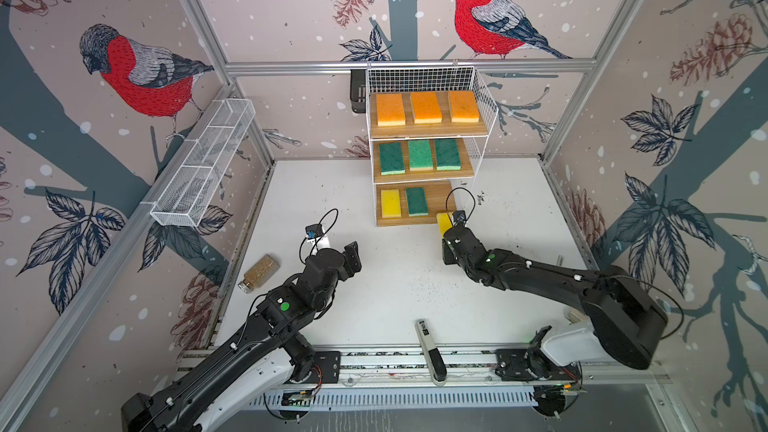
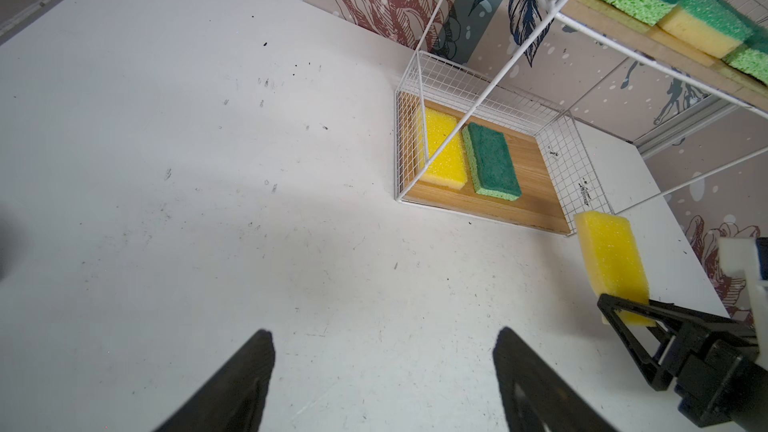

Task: Place and organize the cleaning sponges onto the shelf
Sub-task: 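Lift the yellow sponge with the right gripper and carry it to the bottom shelf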

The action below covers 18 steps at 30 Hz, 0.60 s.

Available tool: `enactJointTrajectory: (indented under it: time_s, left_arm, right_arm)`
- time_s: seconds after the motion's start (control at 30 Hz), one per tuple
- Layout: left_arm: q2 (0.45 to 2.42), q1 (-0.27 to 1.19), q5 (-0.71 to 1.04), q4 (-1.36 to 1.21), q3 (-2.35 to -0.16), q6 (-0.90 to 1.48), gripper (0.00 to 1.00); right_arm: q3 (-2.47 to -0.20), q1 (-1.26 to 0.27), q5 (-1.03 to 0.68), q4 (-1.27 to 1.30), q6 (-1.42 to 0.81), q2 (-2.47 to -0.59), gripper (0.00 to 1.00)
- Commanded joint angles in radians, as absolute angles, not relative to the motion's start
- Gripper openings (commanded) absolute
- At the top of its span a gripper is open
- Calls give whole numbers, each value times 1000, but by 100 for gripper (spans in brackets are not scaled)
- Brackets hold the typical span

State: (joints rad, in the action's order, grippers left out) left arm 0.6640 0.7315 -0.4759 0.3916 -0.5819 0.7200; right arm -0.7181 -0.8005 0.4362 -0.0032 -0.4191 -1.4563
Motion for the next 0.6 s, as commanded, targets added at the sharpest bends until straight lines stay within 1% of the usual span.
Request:
enactJointTrajectory:
  time_s: [0.0,0.57]
  left_arm:
    - [667,731,-503,357,-585,690,83]
    - [691,731,-515,299,-574,655,84]
  right_arm:
    - [-746,-789,422,47,-397,-1489,54]
    - [-856,-726,398,104,-371,-1616,54]
